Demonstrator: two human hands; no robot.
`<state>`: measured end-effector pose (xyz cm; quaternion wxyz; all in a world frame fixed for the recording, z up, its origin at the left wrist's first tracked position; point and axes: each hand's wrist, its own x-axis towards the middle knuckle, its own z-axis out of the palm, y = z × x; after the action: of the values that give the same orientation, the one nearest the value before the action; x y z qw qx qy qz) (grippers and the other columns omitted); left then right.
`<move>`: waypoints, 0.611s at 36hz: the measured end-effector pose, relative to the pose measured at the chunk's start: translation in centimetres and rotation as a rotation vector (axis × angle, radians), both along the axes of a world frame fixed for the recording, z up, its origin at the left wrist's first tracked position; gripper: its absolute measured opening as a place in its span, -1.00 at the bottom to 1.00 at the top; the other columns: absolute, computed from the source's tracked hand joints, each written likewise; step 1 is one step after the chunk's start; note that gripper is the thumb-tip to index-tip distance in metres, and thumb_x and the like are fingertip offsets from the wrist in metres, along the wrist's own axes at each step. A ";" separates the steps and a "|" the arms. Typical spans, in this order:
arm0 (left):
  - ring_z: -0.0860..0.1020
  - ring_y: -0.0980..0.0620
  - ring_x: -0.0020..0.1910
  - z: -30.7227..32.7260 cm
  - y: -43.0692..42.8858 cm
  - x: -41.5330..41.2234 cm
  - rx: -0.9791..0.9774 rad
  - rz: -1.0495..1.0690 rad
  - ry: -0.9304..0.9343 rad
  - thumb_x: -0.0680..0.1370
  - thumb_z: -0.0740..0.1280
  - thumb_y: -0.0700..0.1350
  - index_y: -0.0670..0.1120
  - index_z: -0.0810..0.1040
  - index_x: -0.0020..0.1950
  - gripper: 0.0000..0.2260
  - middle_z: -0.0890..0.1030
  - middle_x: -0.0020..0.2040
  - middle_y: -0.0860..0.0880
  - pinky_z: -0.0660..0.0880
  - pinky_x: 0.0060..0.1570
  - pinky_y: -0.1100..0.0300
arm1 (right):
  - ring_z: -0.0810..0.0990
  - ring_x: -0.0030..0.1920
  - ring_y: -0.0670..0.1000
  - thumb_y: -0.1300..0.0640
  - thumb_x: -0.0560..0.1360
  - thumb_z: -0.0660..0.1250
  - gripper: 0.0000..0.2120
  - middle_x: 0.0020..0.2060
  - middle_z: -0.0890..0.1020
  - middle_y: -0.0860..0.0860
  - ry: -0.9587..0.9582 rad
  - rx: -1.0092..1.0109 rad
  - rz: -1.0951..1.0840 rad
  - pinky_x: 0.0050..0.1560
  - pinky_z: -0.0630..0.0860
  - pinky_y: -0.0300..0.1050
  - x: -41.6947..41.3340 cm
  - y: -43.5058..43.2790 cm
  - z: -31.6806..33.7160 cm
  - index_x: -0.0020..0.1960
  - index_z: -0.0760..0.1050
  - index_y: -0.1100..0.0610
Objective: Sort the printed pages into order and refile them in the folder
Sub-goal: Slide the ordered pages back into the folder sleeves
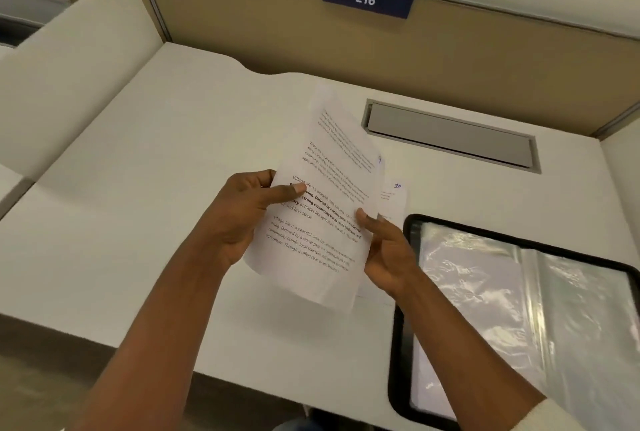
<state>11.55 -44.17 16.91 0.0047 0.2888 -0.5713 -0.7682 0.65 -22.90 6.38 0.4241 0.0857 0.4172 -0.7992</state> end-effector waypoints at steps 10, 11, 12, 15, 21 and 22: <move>0.77 -0.03 -0.07 -5.8 7.5 -2.3 -0.180 -0.171 -0.189 0.53 0.57 -0.15 -0.19 0.72 0.07 -0.83 0.78 -0.04 -0.05 0.64 -0.12 0.18 | 0.74 0.12 0.20 0.34 0.46 0.55 -0.58 0.15 0.74 0.11 0.398 0.520 -0.115 0.06 0.70 0.07 -0.4 12.6 1.5 0.29 0.63 0.18; 0.77 -0.02 -0.09 -6.5 8.5 -2.6 -0.218 -0.170 -0.192 0.53 0.57 -0.15 -0.17 0.72 0.04 -0.85 0.78 -0.05 -0.04 0.68 -0.09 0.12 | 0.74 0.11 0.19 0.33 0.46 0.54 -0.59 0.15 0.74 0.10 0.412 0.540 -0.117 0.04 0.71 0.05 -0.1 13.7 1.6 0.29 0.63 0.18; 0.77 -0.03 -0.09 -7.2 9.4 -2.8 -0.260 -0.166 -0.189 0.52 0.58 -0.15 -0.16 0.71 0.02 -0.85 0.78 -0.07 -0.03 0.70 -0.02 0.02 | 0.75 0.11 0.18 0.33 0.47 0.54 -0.59 0.14 0.74 0.09 0.420 0.553 -0.122 0.03 0.71 0.04 0.1 14.7 1.7 0.29 0.63 0.17; 0.75 0.05 -0.13 -8.5 12.3 -3.4 -0.397 -0.150 -0.179 0.49 0.61 -0.11 -0.07 0.72 -0.07 -0.89 0.77 -0.14 0.06 0.68 0.03 -0.04 | 0.74 0.12 0.15 0.32 0.47 0.54 -0.59 0.15 0.74 0.07 0.411 0.575 -0.146 0.06 0.71 0.04 0.9 17.4 1.7 0.30 0.63 0.16; 0.73 0.12 -0.18 -9.2 18.0 -4.0 -0.557 -0.139 -0.118 0.49 0.60 -0.03 0.01 0.71 -0.10 -0.89 0.75 -0.18 0.12 0.70 -0.03 -0.06 | 0.75 0.10 0.13 0.30 0.49 0.52 -0.64 0.11 0.76 0.07 0.335 0.612 -0.257 0.07 0.69 0.04 2.2 22.5 1.0 0.27 0.64 0.17; 0.72 0.13 -0.19 -9.3 18.8 -4.1 -0.558 -0.143 -0.122 0.50 0.60 -0.03 0.02 0.71 -0.09 -0.89 0.75 -0.18 0.14 0.70 -0.03 -0.05 | 0.75 0.09 0.12 0.30 0.50 0.52 -0.66 0.10 0.76 0.07 0.317 0.613 -0.275 0.07 0.68 0.04 2.3 23.2 0.9 0.26 0.64 0.17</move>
<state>7.46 -25.34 7.63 -0.0046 0.2812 -0.7787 -0.5609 2.97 0.35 7.29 0.1975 0.1390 0.6825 -0.6898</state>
